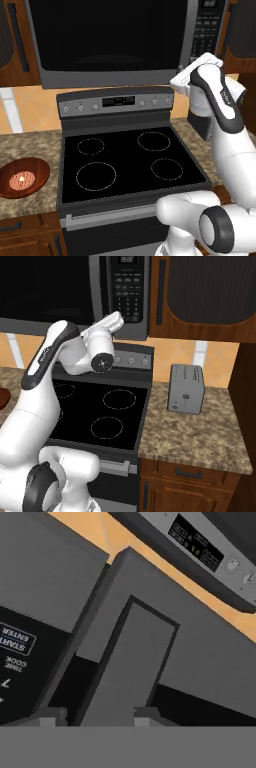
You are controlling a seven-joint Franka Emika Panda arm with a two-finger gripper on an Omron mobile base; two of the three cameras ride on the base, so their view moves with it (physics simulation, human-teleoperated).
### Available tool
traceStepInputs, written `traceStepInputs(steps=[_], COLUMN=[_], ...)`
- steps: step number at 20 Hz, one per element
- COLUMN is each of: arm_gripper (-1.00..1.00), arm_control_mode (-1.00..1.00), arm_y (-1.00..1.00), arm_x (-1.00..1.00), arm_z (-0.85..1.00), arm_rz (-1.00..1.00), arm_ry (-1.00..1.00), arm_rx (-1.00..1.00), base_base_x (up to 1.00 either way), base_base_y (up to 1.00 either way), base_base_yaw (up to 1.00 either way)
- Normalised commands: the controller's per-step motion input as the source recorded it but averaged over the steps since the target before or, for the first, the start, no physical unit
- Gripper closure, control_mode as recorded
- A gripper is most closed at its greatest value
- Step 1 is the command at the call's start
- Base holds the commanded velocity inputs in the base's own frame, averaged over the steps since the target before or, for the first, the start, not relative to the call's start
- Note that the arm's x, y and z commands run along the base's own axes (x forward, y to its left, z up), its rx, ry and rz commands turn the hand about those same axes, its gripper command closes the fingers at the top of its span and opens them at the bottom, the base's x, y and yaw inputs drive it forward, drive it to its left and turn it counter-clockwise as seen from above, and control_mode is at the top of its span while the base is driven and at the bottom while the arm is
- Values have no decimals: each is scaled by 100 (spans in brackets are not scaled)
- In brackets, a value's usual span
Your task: Open the microwave, place the bowl with waffle inside the microwave, then close the microwave door and turn it on.
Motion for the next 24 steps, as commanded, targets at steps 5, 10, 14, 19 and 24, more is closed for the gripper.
traceStepInputs(steps=[5,10,14,19,24], arm_gripper=[100,100,-100,-100,-100], arm_control_mode=[-100,-100,-100,-100,-100], arm_y=[-4,33,12,-100,-100], arm_x=[-100,-100,-100,-35,56], arm_z=[-28,-34,-27,20,7], arm_rz=[36,31,23,17,27], arm_ry=[-1,1,-1,-21,-2], arm_rx=[-17,-26,-13,2,0], base_base_x=[0,0,0,0,0], base_base_y=[0,0,0,0,0], base_base_yaw=[0,0,0,0,0])
